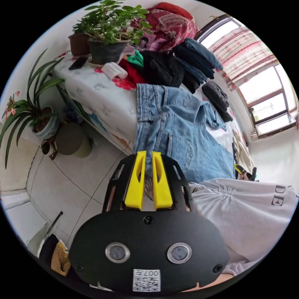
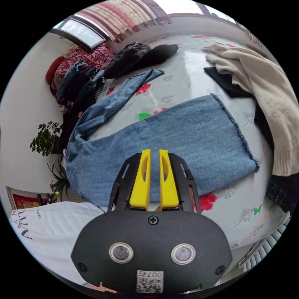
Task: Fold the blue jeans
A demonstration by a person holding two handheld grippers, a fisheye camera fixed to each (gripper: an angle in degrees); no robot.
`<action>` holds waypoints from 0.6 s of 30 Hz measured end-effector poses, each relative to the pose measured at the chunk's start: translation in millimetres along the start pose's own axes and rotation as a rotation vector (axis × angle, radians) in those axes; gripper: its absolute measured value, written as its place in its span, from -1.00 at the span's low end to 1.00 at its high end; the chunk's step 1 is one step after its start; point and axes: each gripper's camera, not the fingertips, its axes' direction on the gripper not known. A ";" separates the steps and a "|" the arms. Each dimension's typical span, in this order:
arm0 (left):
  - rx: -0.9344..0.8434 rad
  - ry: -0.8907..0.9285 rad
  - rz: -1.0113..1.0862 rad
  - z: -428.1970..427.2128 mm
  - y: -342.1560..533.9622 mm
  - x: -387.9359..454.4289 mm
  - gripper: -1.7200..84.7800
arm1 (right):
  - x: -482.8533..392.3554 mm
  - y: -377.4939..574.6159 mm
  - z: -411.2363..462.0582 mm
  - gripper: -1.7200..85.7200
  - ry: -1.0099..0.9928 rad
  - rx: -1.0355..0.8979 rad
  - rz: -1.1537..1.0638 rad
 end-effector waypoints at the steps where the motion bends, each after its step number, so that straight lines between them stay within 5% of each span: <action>1: 0.010 -0.007 0.001 -2.1 -6.4 0.1 -0.84 | -12.9 -16.2 4.2 -0.84 -0.024 0.010 -0.021; 9: 0.032 -0.063 0.032 40.3 -137.2 31.2 -0.74 | -118.0 -153.4 54.8 -0.77 -0.072 0.017 -0.176; 18: -0.112 -0.182 0.013 119.1 -246.4 42.5 -0.71 | -173.4 -281.0 189.4 -0.73 0.031 -0.185 -0.182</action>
